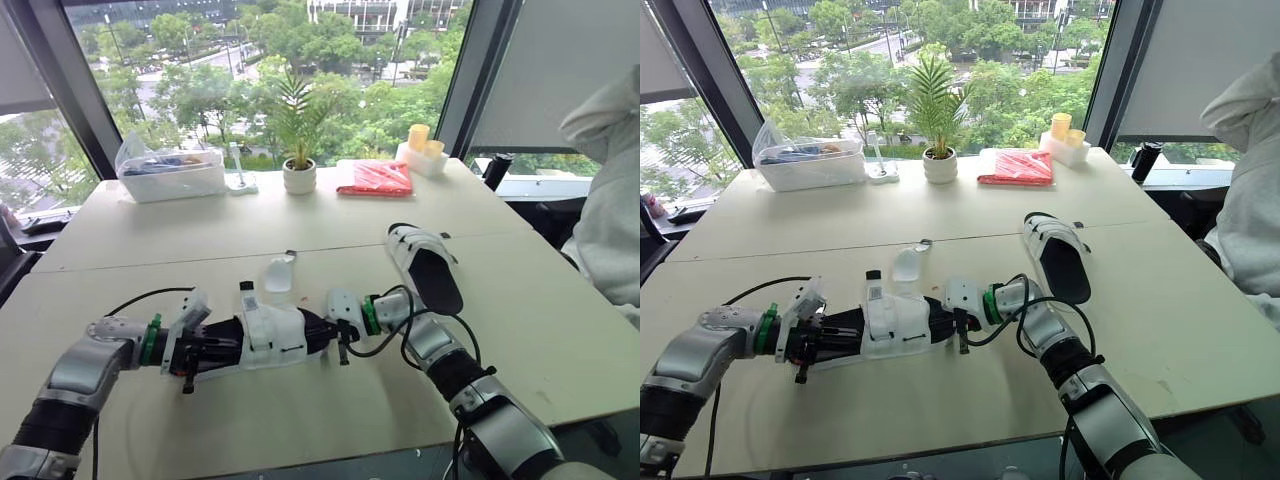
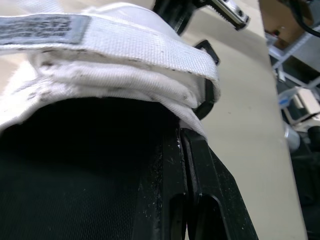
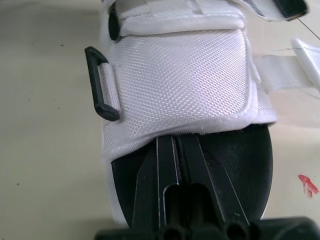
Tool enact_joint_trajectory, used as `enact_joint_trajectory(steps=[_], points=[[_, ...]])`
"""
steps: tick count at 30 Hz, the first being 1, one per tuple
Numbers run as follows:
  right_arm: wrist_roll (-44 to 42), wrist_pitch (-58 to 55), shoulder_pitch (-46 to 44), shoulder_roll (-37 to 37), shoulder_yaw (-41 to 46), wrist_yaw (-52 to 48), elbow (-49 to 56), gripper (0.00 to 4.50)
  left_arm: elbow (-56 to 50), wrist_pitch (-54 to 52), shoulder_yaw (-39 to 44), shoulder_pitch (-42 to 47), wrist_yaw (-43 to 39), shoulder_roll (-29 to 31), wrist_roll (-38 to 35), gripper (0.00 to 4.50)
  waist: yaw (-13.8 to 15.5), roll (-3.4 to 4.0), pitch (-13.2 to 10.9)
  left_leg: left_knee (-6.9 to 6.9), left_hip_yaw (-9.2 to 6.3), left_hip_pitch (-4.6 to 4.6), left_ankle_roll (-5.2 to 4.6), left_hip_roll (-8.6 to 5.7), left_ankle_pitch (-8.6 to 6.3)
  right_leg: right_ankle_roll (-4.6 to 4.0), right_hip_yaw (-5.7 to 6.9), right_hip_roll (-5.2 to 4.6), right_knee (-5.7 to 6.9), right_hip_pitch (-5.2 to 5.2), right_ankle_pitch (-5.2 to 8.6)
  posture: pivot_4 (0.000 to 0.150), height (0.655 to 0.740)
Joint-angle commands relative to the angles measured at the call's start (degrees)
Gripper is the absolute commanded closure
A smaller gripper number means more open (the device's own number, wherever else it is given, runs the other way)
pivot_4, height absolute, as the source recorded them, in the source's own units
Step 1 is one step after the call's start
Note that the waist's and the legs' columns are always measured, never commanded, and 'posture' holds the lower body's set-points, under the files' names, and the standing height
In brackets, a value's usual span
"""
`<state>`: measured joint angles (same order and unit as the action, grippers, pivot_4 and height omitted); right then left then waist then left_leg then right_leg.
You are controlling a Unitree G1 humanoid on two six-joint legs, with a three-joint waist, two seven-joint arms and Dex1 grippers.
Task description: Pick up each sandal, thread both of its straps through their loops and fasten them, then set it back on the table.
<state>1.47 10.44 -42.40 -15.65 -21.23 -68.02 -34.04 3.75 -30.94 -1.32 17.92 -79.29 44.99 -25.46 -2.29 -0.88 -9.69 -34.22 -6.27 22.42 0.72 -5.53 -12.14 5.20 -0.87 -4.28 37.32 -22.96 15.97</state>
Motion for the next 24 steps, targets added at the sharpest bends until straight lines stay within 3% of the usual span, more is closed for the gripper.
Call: enact_joint_trajectory(steps=[1, 5, 9, 14, 24], points=[[1.28, -0.79, 0.83, -0.58, -0.83, -0.32, -1.32, 4.5, -0.36, 2.94, 0.1, -0.34, -0.34, 1.76, 1.39, 4.46, 0.05, 0.0, 0.0, 0.0, 0.0, 0.0, 0.0, 0.0, 0.0, 0.0, 0.0, 0.0, 0.0, 0.0, 0.0, 0.15, 0.74], [1.32, -0.81, 1.25, -0.47, -1.05, -0.28, -0.95, 4.5, 3.8, 4.59, 3.01, 1.71, -1.27, 5.0, 1.7, 4.46, 0.03, 0.0, 0.0, 0.0, 0.0, 0.0, 0.0, 0.0, 0.0, 0.0, 0.0, 0.0, 0.0, -0.02, 0.0, 0.15, 0.74], [1.29, -0.78, 1.39, -0.4, -1.16, -0.35, -0.87, 4.5, 8.18, 0.17, 9.32, 7.3, 0.18, 6.98, -3.36, 4.46, 0.16, -0.02, -0.01, 0.0, -0.01, 0.0, 0.0, 0.0, 0.0, -0.01, 0.02, 0.01, 0.0, -0.2, 0.0, 0.15, 0.74], [1.52, -0.45, 1.15, -0.11, -1.39, -0.35, -1.36, 4.5, 13.0, -2.74, 13.49, 14.03, 9.84, 0.46, -5.51, 4.46, 0.19, -0.02, 0.0, -0.06, -0.03, -0.01, 0.0, 0.0, 0.0, 0.01, 0.07, 0.0, 0.0, -0.15, 0.0, 0.15, 0.74], [1.8, -0.27, 0.89, -0.31, -1.55, -0.42, -1.42, 4.5, 18.66, 7.55, 4.86, 16.2, 12.78, -8.5, 3.11, 4.46, -0.02, -0.04, 0.01, -0.08, 0.02, 0.04, 0.02, 0.0, 0.02, 0.01, 0.02, 0.03, 0.14, -0.06, -0.01, 0.15, 0.74]])
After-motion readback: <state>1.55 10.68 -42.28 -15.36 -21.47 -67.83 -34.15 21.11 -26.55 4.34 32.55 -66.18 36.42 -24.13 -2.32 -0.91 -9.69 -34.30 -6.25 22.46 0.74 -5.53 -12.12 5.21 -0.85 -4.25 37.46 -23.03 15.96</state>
